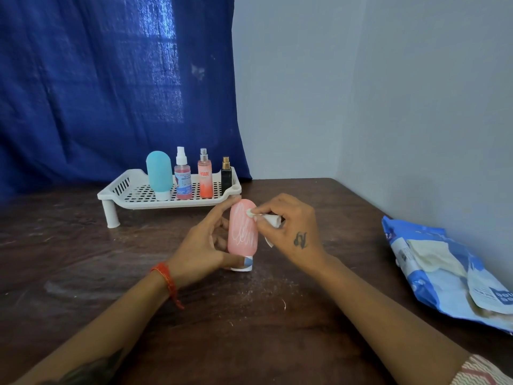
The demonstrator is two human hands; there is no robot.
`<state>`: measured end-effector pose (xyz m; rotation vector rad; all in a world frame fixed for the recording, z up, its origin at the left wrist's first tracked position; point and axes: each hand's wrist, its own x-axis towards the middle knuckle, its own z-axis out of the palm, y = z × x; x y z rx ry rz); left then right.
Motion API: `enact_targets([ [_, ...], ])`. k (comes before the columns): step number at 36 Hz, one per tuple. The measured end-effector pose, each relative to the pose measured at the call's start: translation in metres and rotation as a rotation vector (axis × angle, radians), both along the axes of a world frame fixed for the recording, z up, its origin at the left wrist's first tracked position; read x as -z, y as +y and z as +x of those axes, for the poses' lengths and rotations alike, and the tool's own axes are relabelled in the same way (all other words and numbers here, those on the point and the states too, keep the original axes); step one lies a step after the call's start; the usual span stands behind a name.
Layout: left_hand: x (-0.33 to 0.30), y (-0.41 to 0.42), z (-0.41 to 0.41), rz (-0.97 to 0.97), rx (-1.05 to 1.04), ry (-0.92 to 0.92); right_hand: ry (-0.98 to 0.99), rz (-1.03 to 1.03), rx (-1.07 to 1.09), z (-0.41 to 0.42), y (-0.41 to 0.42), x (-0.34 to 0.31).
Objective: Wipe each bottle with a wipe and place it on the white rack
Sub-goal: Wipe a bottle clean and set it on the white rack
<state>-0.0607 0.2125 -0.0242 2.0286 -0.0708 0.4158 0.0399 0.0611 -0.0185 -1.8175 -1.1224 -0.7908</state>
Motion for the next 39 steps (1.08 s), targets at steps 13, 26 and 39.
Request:
enact_targets([
  [13, -0.003, -0.003, -0.003, 0.048, -0.023, -0.013, -0.104, 0.009, 0.043, -0.009, 0.011, -0.002],
  [26, -0.002, -0.005, -0.003, 0.047, -0.015, -0.039, -0.075, 0.033, 0.077, -0.008, 0.007, -0.004],
  [39, -0.003, -0.005, -0.002, 0.06, -0.009, 0.005, -0.15, -0.014, 0.044, -0.007, 0.001, -0.004],
])
